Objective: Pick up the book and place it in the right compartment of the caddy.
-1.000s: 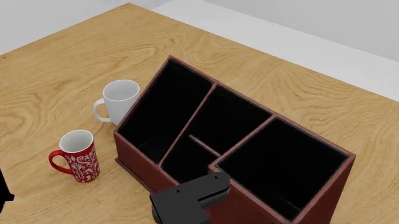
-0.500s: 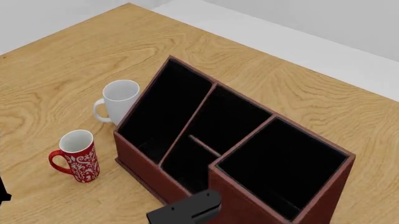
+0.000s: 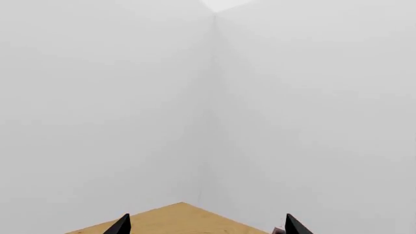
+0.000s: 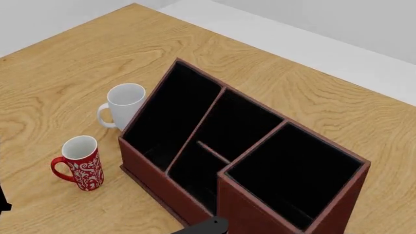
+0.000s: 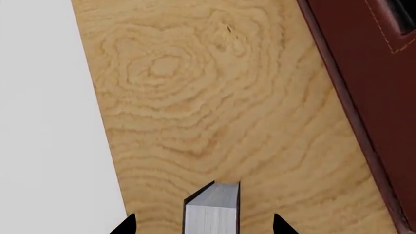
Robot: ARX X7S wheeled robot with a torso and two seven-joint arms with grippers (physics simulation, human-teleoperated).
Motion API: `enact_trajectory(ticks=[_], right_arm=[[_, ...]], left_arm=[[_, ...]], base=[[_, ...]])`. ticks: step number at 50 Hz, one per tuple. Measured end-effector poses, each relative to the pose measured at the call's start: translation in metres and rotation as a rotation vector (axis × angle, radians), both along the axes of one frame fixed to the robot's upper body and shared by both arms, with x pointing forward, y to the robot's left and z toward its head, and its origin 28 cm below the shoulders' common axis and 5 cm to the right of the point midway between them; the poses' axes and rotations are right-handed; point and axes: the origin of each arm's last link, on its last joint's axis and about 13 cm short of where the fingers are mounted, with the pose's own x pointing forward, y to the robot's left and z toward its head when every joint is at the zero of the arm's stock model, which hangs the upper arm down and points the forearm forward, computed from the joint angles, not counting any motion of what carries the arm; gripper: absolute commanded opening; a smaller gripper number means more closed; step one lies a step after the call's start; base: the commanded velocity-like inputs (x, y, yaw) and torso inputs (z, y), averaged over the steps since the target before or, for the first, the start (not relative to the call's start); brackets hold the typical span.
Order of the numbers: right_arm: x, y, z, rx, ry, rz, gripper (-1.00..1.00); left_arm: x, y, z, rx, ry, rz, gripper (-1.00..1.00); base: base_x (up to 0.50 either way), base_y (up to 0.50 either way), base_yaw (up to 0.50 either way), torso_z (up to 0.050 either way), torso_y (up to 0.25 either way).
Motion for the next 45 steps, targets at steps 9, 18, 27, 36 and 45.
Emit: enact_trajectory(ticks=[9,18,27,36,45], right_arm=[[0.0,-0.001,-0.008,0.007,0.015,-0.001,1.0],[0.001,-0.001,-0.013,0.014,0.023,-0.003,1.0],[0.001,-0.002,-0.019,0.02,0.03,-0.006,1.0],[0.002,-0.003,-0.023,0.01,0.026,-0.016,-1.0],[0.002,-0.004,-0.023,-0.004,0.018,-0.035,-1.0]], left_arm=[[-0.001,0.0,0.0,0.0,-0.001,0.0,1.0],[-0.001,0.0,0.0,-0.001,-0.001,0.0,1.0],[-0.001,0.001,0.001,-0.002,-0.001,0.0,1.0],[-0.001,0.001,0.0,-0.003,-0.001,0.0,1.0],[0.0,0.001,0.0,-0.001,0.0,-0.002,1.0]], base=[[0.0,0.0,0.0,0.0,0.0],[0.0,0.0,0.0,0.0,0.0],[0.0,0.0,0.0,0.0,0.0],[0.0,0.0,0.0,0.0,0.0],[0.0,0.0,0.0,0.0,0.0]])
